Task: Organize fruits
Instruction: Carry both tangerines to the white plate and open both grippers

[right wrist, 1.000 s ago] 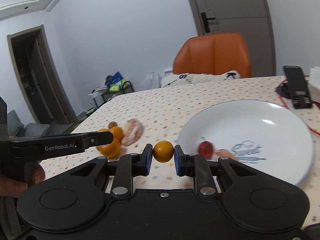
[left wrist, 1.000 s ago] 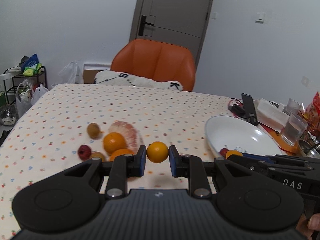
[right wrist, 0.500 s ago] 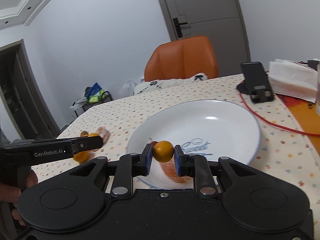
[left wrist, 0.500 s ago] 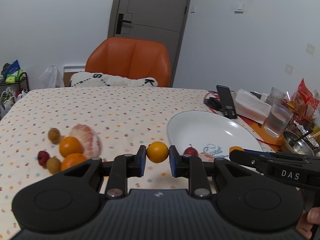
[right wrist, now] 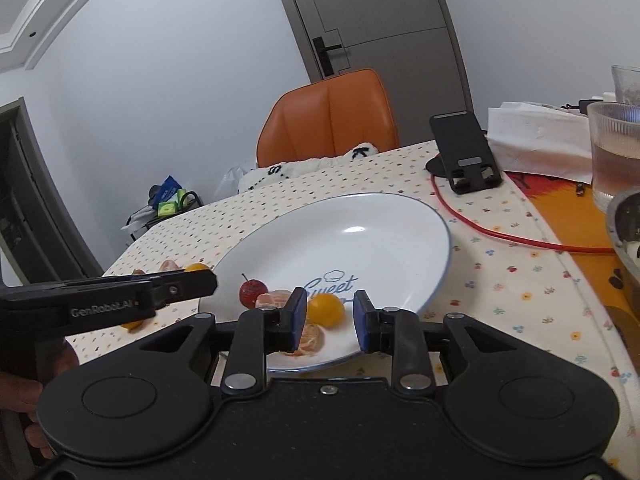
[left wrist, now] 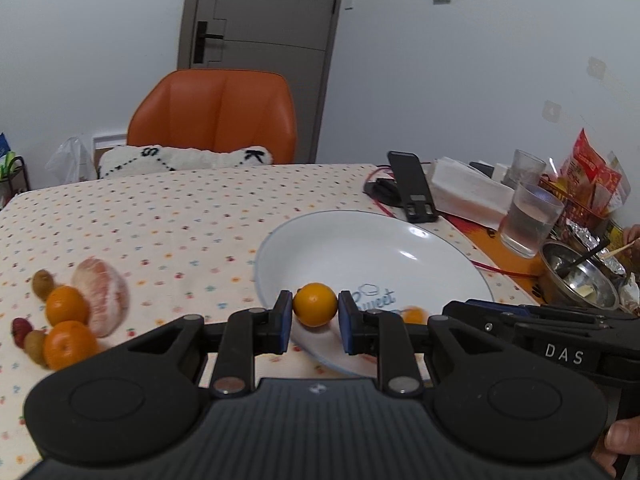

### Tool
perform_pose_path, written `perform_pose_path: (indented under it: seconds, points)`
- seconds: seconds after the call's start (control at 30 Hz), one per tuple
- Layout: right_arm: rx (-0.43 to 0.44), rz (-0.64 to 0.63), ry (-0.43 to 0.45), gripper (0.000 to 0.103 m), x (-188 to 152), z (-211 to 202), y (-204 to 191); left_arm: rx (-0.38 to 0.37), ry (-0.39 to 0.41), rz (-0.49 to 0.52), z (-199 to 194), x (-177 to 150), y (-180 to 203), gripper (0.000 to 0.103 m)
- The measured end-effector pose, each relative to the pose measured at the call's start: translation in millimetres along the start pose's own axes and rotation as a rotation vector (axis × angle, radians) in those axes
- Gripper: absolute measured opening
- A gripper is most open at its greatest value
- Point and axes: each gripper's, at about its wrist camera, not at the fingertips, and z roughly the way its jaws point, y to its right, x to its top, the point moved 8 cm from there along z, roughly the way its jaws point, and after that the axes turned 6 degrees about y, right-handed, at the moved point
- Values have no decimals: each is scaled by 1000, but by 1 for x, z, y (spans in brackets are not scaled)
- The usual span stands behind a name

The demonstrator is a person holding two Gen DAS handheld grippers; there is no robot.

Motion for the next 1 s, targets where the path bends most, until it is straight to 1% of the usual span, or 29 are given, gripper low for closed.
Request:
perform_pose_path:
  seconds: [0.2,0.3,0.37,0.4,0.5,0.57,0.67,0.77,0.83,0.87,0.97,1.0]
  points:
    - [8,14,2,28,0,-3,6,-7,-7,12,10,0,13,23]
    - [8,16,0,33,0,-3,8,-6,-13,2,12,0,14,23]
    - [11,20,2,35,0,-3,9,-2,-7,-3,12,1,13,24]
    - [11,20,2,36,0,-3,8,2,-8,-1,11,2,12,26]
    - [7,9,4,42,0,-2,5,13,-14,-11,9,3,7,27]
    - [10,4,4,42,1,-1,2,22,-18,-26,7,4,1,29]
    - [15,-5,6,43,3,0,-4,44,-16,-43,1,5,-10,36]
    - [20,-19,9,48,4,1,-12,58,-7,-53,-7,6,-19,41]
    - [26,-29,7,49,5,2,-18,72,-1,-58,-12,7,-26,49]
    - [31,-35,6,49,6,2,-21,81,4,-62,-15,7,-30,50]
    - [40,-53,7,55,6,3,-30,104,13,-77,-23,8,-41,58]
    - [42,-58,5,56,6,4,-33,113,16,-82,-26,9,-46,63]
